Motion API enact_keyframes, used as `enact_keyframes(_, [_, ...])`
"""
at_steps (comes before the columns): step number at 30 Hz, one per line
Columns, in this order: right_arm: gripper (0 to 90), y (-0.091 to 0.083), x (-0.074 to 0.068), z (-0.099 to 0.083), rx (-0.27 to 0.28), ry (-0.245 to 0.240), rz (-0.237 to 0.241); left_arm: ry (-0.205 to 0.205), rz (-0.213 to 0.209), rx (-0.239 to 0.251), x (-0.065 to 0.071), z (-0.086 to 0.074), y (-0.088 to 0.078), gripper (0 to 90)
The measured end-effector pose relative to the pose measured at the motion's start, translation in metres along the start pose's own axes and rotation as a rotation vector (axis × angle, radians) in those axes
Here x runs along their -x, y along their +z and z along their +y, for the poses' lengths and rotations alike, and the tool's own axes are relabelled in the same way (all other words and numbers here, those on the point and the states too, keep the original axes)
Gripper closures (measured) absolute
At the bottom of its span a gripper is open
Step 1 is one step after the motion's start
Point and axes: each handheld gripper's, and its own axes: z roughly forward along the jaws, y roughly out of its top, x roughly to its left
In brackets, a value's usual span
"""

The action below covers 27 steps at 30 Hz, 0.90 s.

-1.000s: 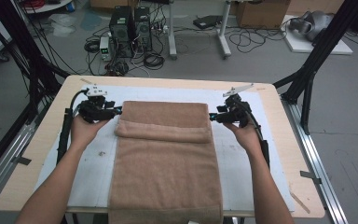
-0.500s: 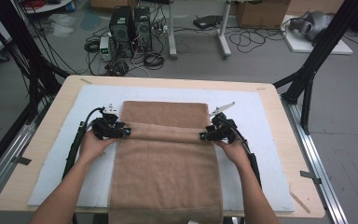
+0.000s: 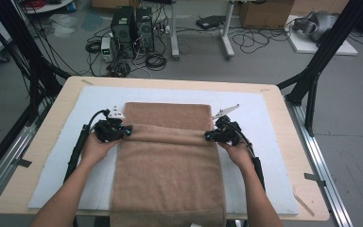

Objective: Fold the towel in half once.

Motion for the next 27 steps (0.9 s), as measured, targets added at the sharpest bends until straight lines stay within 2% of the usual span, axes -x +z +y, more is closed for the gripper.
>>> enact_keyframes(8, [86.3, -0.030, -0.004, -0.001, 0.098, -0.016, 0.035, -0.003, -0.021, 0.113, 0.008, 0.000, -0.030, 84.8])
enact_keyframes(15, [86.5, -0.067, -0.022, -0.008, 0.156, -0.080, 0.033, 0.026, -0.036, 0.194, 0.033, -0.008, -0.056, 84.7])
enact_keyframes(19, [86.5, -0.091, -0.037, -0.020, 0.213, -0.099, 0.053, 0.073, -0.031, 0.214, 0.054, -0.017, -0.073, 84.6])
enact_keyframes(22, [86.5, -0.105, -0.053, -0.031, 0.239, -0.122, 0.070, 0.079, -0.036, 0.246, 0.072, -0.033, -0.088, 84.6])
enact_keyframes(25, [86.6, -0.118, -0.075, -0.045, 0.255, -0.152, 0.082, 0.084, -0.044, 0.260, 0.088, -0.048, -0.102, 84.6])
enact_keyframes(27, [86.5, -0.128, -0.093, -0.056, 0.264, -0.189, 0.077, 0.100, -0.047, 0.270, 0.100, -0.057, -0.113, 84.7])
